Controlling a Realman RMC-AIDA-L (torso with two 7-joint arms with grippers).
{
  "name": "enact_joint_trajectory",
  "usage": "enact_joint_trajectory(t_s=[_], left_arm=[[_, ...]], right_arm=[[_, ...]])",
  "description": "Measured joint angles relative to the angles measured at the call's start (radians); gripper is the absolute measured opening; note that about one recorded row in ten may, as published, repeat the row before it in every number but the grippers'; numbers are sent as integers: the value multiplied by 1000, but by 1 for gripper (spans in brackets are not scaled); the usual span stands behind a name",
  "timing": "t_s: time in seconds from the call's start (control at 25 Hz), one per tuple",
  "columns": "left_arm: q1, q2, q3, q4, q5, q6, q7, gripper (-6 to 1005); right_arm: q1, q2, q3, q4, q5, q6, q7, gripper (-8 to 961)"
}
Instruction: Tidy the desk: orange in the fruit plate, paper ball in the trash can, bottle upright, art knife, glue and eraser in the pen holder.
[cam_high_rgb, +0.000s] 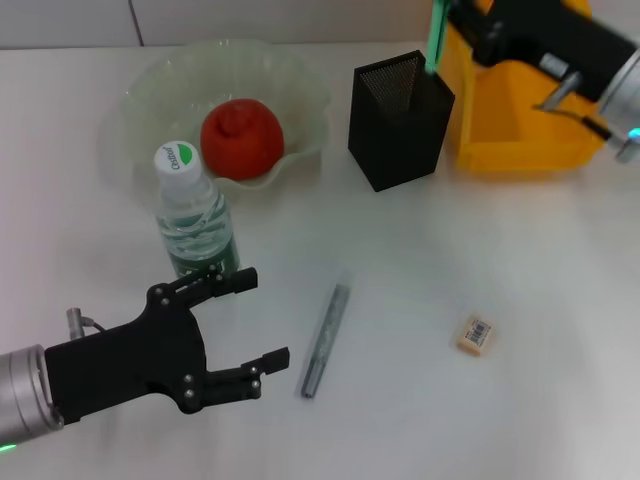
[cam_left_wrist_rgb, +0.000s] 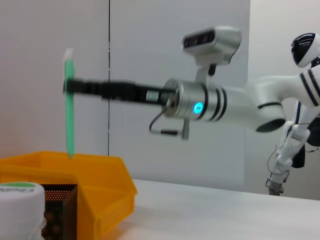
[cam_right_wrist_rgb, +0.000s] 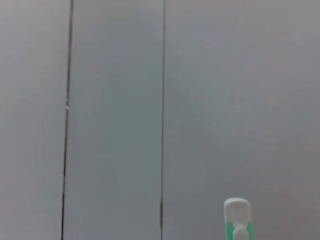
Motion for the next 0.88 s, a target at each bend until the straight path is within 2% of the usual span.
enact_joint_trajectory(t_s=[0.16, 0.36, 0.68, 0.88], left_arm=[[-3, 0, 2, 0, 0, 0, 2, 861], [-5, 0, 3, -1, 0, 0, 5, 861], [-1, 0, -3, -2, 0, 3, 6, 861], [-1, 1, -4, -2, 0, 3, 3, 861]], right_arm=[[101, 0, 43, 184, 2, 15, -83, 231], [129, 0, 37, 211, 0, 49, -87, 258], [105, 2, 34, 207, -1, 43, -78, 300], [25, 2, 25, 89, -14, 13, 35, 326]])
